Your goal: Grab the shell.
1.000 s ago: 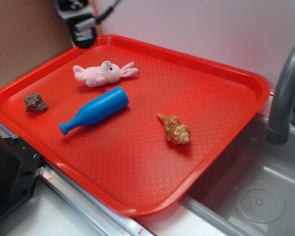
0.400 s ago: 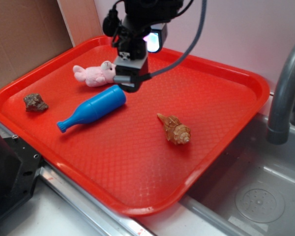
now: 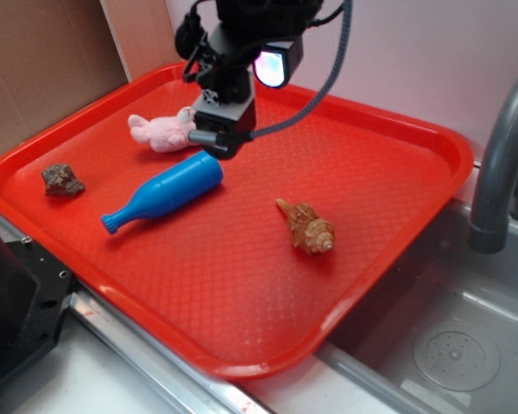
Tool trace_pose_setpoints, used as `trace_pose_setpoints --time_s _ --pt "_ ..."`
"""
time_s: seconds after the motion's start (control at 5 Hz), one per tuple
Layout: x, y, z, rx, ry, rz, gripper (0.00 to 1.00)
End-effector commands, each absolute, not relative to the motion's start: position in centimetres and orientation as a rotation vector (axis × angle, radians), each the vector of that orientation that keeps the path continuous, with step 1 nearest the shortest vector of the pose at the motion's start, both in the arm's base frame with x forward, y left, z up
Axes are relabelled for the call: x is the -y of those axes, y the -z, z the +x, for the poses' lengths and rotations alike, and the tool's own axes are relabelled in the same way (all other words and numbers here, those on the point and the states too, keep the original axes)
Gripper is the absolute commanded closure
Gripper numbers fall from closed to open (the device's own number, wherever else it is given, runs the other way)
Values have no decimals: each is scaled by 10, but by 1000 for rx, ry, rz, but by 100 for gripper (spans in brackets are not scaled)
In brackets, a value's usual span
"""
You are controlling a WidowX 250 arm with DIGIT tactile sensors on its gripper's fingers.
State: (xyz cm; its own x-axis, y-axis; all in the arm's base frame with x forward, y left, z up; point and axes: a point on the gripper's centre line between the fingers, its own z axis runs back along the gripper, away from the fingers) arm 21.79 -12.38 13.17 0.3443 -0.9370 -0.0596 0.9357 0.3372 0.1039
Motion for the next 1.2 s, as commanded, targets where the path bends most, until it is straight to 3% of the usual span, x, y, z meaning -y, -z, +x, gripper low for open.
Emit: trace_pose_setpoints --time_s 0.0,0.2,0.6,0.8,1.0 --pt "134 -118 223 121 1313 73 0" --pt "146 -102 221 116 1439 98 0" --pt "159 -67 216 102 1519 33 0" --pt "169 -47 202 56 1538 -8 0" --pt "185 -32 160 16 1551 -29 0"
